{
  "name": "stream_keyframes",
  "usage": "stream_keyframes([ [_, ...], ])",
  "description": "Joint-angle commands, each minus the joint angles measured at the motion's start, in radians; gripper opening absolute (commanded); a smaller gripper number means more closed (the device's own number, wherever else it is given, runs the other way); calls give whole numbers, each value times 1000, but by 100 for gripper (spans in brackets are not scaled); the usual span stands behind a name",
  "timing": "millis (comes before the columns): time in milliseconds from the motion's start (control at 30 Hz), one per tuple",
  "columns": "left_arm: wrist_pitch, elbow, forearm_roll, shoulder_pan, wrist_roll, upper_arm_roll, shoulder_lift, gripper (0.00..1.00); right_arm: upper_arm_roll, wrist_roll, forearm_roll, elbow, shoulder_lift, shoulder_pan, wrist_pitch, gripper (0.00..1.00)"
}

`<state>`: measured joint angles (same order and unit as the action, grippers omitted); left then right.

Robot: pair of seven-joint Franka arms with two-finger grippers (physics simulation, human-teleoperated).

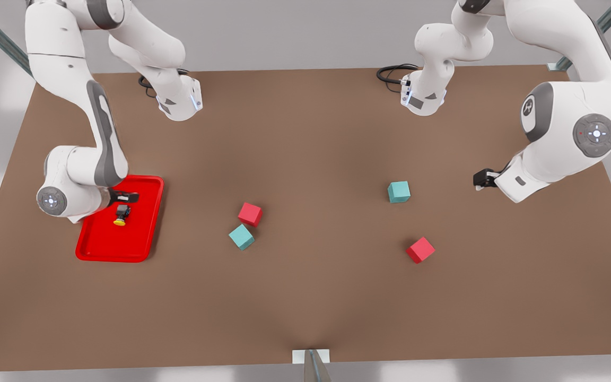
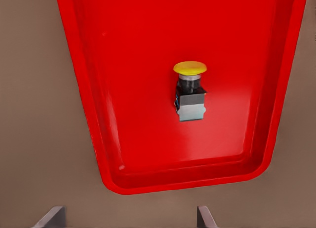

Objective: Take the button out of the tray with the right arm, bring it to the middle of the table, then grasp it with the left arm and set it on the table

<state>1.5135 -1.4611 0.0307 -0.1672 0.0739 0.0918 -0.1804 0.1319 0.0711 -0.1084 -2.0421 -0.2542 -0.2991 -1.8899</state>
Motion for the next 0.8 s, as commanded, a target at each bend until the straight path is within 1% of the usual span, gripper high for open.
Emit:
stream_keyframes([
  [0, 1, -1, 2, 0, 9, 0, 2, 100, 2, -312, -1, -18, -52, -57, -373, 100],
  [67, 2, -1, 2, -2, 9, 0, 1, 100, 2, -386, 10, -9, -109, -89, -429, 100],
  [167, 1, -1, 5, 0, 9, 0, 1, 100, 2, -458, 13, -21, -163, -95, -534, 100],
  [200, 1, -1, 5, -2, 9, 0, 1, 100, 2, -502, 13, -43, -169, -98, -592, 100],
  [333, 1, -1, 5, -2, 9, 0, -4, 100, 3, -545, 13, -164, -154, -129, -661, 100],
  [367, 1, -1, 5, -2, 9, 0, -5, 100, 3, -545, 13, -181, -154, -132, -709, 100],
  [467, 1, -1, 5, -2, 9, 0, -5, 100, 3, -544, 13, -187, -152, -138, -710, 100],
  [567, 1, -1, 5, -2, 9, 0, -8, 100, 38, -544, 13, -205, -148, -175, -710, 100],
  [667, 1, -1, 5, -2, 9, 0, -10, 100, 40, -542, 13, -265, -132, -201, -713, 100],
  [767, 1, -1, 5, -2, 9, 0, -10, 100, 43, -536, 13, -268, -134, -199, -733, 100],
])
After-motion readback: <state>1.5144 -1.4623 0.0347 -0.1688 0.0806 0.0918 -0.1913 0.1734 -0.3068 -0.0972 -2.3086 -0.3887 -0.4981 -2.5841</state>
